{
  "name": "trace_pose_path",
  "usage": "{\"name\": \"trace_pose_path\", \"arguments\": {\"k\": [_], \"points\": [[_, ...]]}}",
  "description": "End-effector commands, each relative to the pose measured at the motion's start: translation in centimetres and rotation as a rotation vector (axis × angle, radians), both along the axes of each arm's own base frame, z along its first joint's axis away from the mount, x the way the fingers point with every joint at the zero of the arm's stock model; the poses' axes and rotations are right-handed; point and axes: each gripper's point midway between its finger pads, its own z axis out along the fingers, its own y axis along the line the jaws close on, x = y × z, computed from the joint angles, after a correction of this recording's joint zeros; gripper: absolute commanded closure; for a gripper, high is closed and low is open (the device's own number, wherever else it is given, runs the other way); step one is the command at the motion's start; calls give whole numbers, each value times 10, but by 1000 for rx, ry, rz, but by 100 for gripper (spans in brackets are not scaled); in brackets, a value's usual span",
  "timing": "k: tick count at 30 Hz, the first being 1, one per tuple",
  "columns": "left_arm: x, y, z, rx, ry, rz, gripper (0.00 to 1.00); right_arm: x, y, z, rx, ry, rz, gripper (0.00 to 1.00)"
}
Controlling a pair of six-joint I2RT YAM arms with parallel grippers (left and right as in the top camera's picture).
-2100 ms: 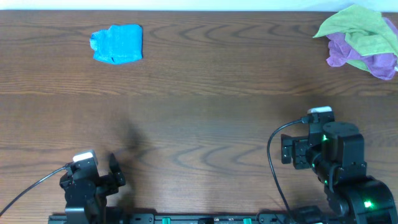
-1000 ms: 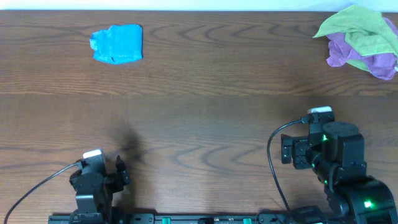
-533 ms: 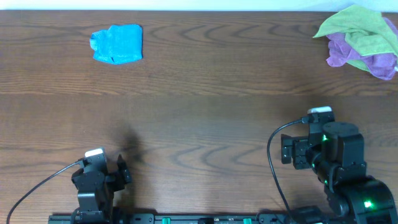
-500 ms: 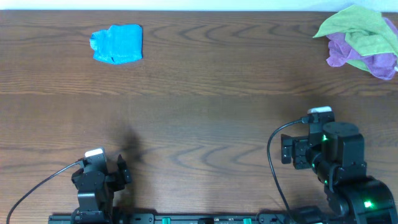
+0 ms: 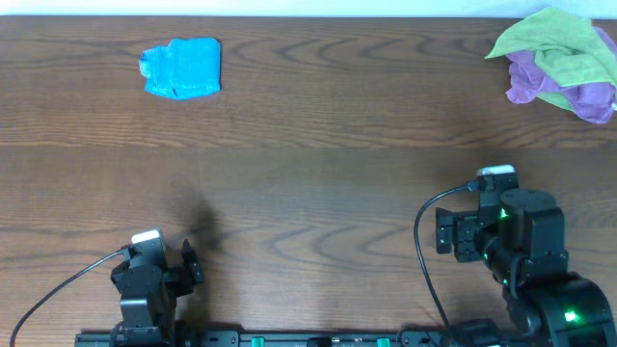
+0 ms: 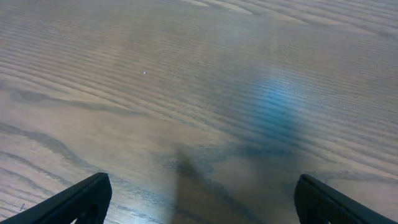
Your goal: Fold the cloth
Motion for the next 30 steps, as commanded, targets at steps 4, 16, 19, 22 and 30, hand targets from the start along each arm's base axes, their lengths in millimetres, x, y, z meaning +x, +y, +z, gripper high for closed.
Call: {"name": "trace_pose_path", "arguments": {"k": [4,16,19,22,30], "points": [[-7,0,-22,2,71,-5,5,0,-3,-1,4,4,-23,1],[-7,0,-22,2,71,-5,5,-1,-4,-2,-3,7,-27,1],[-7,0,-22,2,71,-5,5,-4,-6,3,-15,-21,-17,1],[-7,0,-22,1,71,-5,5,-12,-7,18,-13,-95,-4,1],[-7,0,-22,1,71,-5,5,-45,-21,60,17,-345,-45,1]]}}
